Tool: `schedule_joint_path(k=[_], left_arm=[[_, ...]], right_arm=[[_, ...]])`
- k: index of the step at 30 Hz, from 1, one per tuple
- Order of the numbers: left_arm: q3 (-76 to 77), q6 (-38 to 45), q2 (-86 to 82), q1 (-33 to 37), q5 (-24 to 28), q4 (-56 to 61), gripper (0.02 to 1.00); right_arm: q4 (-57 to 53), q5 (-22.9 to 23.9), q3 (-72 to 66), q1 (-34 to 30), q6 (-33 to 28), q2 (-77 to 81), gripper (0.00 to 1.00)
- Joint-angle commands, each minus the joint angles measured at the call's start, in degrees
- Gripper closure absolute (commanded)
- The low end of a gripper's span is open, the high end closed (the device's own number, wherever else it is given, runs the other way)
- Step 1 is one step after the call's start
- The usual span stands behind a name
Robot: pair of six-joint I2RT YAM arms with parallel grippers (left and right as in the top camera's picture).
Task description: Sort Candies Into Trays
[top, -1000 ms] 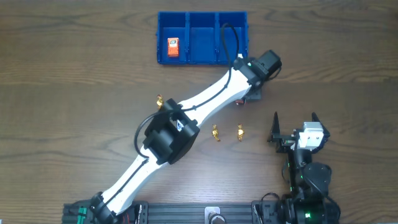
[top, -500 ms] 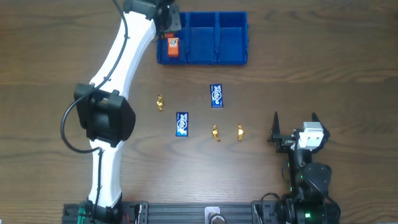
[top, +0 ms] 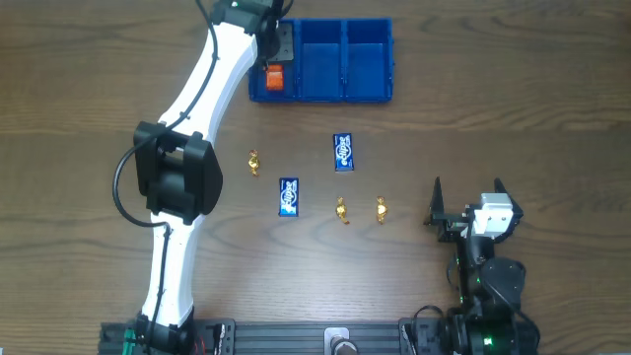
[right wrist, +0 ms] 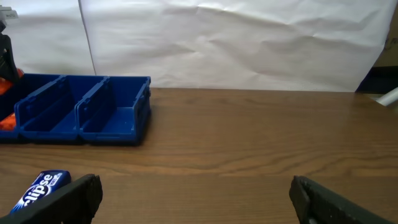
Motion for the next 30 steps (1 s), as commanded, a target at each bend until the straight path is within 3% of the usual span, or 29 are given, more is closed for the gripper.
schedule_joint_path(k=[1, 4, 6, 9, 12, 18, 24, 30], left_arm=[[-0.02, 1.03, 1.01, 0.59, 0.04, -0.13, 0.691], [-0.02, 1.05, 1.01, 0.66, 0.07, -0.09, 0.682], [-0.02, 0.92, 1.01, 0.66, -0.39, -0.02, 0.619], [-0.02, 0.76, 0.98, 0.83, -1.01, 0.04, 0.29], [-0.04, -0.55, -1.42, 0.83, -3.23, -0.55, 0.143], [-6.01, -0.44, -21.73, -1.05, -9.81, 3.43, 0.082], [-41.35, 6.51, -57.64, 0.04, -9.84, 31.63, 0.02], [-67.04, 10.32, -84.24, 6.45, -7.04, 42.86, 0.018]], right_arm=[[-0.2, 0.11, -0.11, -0.13, -0.63, -0.31, 0.003], [-0.2, 0.11, -0.11, -0.13, -0.63, -0.31, 0.003], [-0.2, 0.11, -0.11, -0.13, -0.63, -0.31, 0.003], [-0.2, 0.11, -0.11, -0.13, -0.63, -0.31, 0.003], [-0.2, 0.11, -0.11, -0.13, -0.63, -0.31, 0.003], [-0.17, 0.11, -0.11, -0.13, -0.63, -0.31, 0.003], [-0.2, 0.11, -0.11, -0.13, -0.63, -0.31, 0.003], [-0.2, 0.11, -0.11, -0.13, -0.63, -0.31, 0.003]])
